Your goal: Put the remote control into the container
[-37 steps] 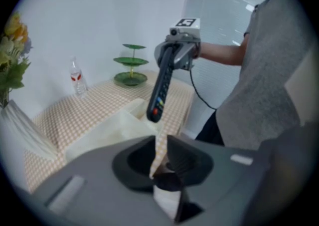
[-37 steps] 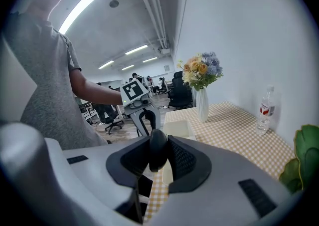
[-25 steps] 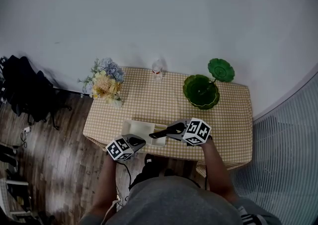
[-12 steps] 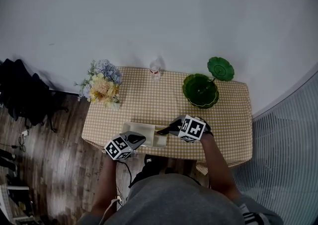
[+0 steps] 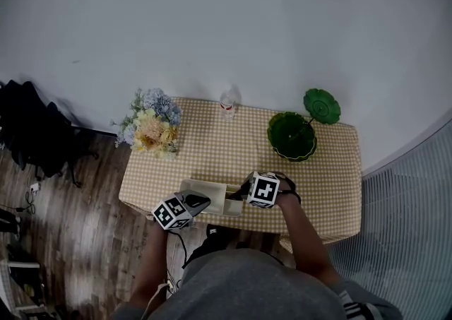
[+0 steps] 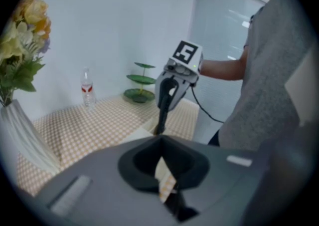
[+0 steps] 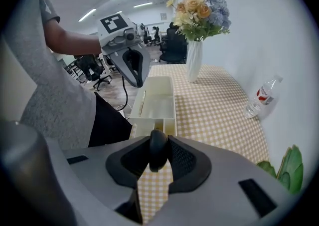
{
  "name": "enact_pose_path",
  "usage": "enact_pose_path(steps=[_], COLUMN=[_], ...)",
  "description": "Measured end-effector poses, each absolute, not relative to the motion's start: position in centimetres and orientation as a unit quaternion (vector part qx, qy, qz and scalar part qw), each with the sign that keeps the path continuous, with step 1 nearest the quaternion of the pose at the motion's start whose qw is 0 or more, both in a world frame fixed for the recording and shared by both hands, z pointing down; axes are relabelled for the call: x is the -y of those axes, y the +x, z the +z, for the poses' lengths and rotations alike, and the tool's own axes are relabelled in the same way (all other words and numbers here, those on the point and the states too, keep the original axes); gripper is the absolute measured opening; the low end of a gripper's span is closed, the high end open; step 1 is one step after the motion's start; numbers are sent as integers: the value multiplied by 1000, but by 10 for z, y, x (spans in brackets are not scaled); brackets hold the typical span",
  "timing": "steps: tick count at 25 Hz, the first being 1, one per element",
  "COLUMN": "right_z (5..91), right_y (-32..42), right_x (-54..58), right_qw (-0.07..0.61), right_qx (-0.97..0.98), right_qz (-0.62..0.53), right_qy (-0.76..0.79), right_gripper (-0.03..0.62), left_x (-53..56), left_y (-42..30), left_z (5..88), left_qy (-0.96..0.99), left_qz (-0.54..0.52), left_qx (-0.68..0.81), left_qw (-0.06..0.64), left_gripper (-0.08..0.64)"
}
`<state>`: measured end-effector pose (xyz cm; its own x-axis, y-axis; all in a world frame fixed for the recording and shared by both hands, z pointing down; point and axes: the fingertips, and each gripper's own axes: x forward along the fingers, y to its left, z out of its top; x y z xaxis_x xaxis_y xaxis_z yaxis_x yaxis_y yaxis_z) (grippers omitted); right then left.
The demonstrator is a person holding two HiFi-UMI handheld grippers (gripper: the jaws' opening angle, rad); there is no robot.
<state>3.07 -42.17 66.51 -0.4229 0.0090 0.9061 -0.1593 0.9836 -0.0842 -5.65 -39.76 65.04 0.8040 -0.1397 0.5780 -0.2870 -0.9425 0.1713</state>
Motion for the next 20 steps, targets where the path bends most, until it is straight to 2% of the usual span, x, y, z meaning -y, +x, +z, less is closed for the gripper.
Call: enact_pose_path(steps=[20], right_z=[696], right_y=[0], right_x=[419], right_qw=[569], right_qx=[817], right_qz=[93], right_qy=[3], right_gripper=[106], left_x=[412], left_y=[-46], left_z=[662], left_qy=[942], left_qz=[303], left_qx=[70], left_qw=[125], left_gripper=[0])
